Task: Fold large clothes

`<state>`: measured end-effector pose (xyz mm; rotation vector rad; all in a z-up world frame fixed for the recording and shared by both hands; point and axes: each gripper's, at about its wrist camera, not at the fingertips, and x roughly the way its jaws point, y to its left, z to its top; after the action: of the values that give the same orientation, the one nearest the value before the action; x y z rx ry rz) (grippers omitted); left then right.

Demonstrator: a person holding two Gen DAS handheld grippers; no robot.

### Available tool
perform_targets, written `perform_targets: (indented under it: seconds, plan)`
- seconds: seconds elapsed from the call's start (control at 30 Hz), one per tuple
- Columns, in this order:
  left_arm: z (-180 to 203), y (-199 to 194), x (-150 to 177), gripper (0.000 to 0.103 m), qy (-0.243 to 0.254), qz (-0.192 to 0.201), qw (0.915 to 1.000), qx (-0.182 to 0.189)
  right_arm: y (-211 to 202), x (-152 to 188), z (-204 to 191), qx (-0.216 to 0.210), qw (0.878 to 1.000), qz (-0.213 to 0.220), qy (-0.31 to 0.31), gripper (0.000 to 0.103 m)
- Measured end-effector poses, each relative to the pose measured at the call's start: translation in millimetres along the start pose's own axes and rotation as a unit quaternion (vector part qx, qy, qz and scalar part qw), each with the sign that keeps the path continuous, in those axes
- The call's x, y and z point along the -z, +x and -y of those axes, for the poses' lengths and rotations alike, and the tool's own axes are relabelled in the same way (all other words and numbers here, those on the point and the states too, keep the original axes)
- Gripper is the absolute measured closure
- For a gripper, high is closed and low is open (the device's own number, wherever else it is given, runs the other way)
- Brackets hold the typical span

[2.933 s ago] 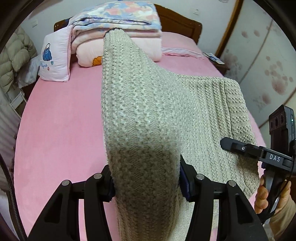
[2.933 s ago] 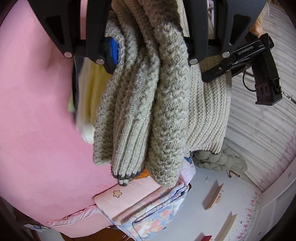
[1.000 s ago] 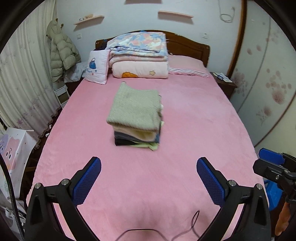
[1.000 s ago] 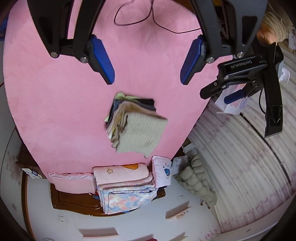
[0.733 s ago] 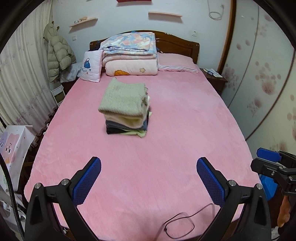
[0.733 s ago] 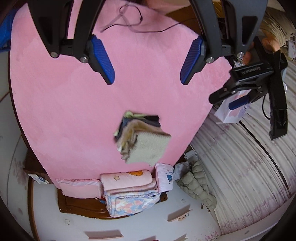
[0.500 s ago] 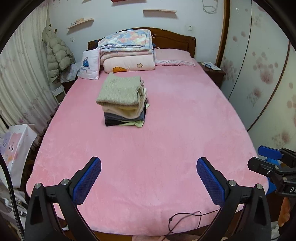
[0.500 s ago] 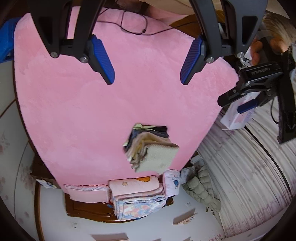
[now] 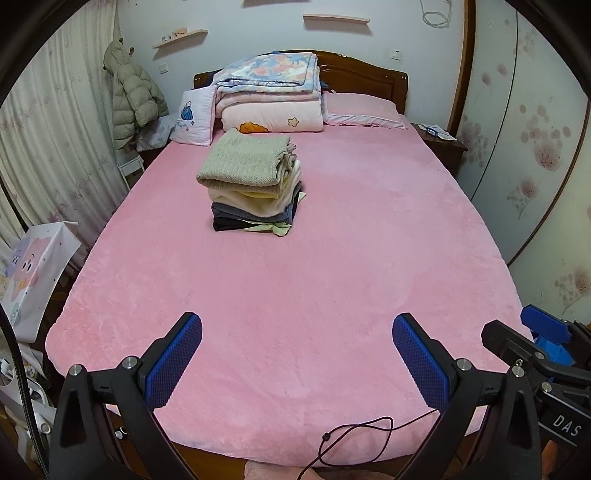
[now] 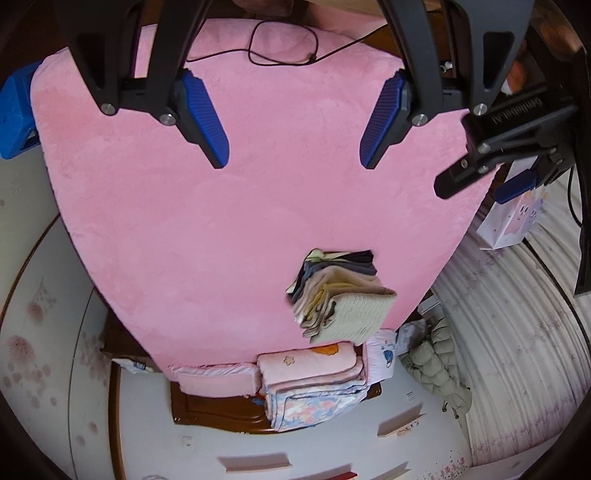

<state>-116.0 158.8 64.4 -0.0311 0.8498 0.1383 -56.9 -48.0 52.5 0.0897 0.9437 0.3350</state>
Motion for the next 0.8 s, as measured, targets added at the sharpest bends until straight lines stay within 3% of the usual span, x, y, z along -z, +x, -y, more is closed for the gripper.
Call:
perform_targets:
  seconds: [0.8]
  plan:
    - [5.8,32.3,-15.0,0.001,-0.014,-0.034,0.9993,0.004,20.4,-15.2,0.5,0.027,1.000,-0.003,-0.013,0.029]
